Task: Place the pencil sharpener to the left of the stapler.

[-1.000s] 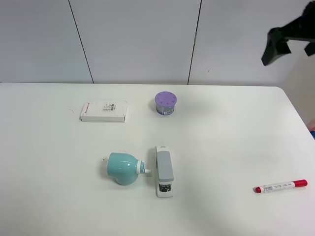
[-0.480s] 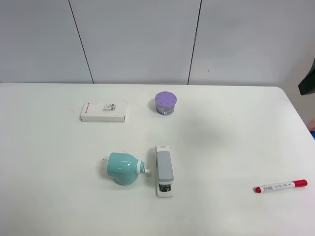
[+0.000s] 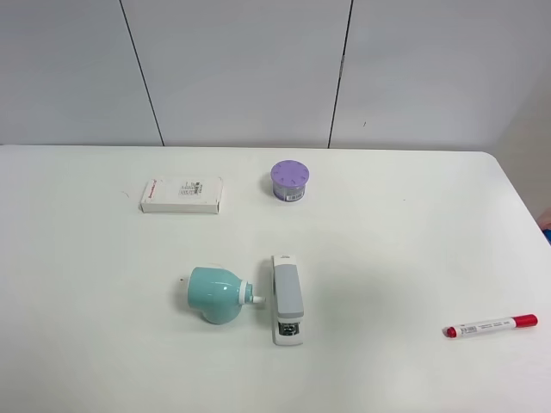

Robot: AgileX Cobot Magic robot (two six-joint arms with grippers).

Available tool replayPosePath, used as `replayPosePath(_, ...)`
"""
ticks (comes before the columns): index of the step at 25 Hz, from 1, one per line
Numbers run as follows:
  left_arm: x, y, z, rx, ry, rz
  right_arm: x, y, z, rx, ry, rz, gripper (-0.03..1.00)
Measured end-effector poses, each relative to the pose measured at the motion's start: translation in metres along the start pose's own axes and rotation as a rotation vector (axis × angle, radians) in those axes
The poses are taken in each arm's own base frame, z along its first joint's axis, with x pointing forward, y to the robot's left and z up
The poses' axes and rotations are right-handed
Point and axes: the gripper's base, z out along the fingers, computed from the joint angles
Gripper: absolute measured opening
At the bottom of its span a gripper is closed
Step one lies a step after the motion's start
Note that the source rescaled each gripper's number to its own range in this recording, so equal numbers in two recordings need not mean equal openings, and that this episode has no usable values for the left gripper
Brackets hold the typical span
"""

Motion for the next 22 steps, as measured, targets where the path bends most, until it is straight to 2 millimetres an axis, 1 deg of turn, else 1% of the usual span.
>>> replayPosePath(2,0.000,0.000,0.000,0.000,0.000,0.000,0.017,0.002,-0.020,0.032,-0.079,-0.022,1.00)
replayPosePath(4,0.000,0.000,0.000,0.000,0.000,0.000,0.032,0.005,-0.032,0.048,-0.134,-0.036,1.00)
replayPosePath(7,0.000,0.000,0.000,0.000,0.000,0.000,0.053,0.009,-0.042,0.063,-0.194,-0.038,1.00)
replayPosePath(9,0.000,0.000,0.000,0.000,0.000,0.000,0.067,0.011,-0.043,0.067,-0.215,-0.040,1.00)
replayPosePath(11,0.000,0.000,0.000,0.000,0.000,0.000,0.078,0.014,-0.035,0.061,-0.216,-0.036,1.00)
replayPosePath(12,0.000,0.000,0.000,0.000,0.000,0.000,0.081,0.015,-0.031,0.054,-0.233,-0.030,1.00)
replayPosePath(15,0.000,0.000,0.000,0.000,0.000,0.000,0.089,0.018,-0.013,0.028,-0.253,-0.003,1.00)
replayPosePath(16,0.000,0.000,0.000,0.000,0.000,0.000,0.093,0.019,-0.005,0.025,-0.245,0.008,1.00)
replayPosePath(19,0.000,0.000,0.000,0.000,0.000,0.000,0.106,0.021,0.010,0.010,-0.225,0.050,1.00)
replayPosePath(22,0.000,0.000,0.000,0.000,0.000,0.000,0.120,0.025,0.017,-0.005,-0.237,0.078,1.00)
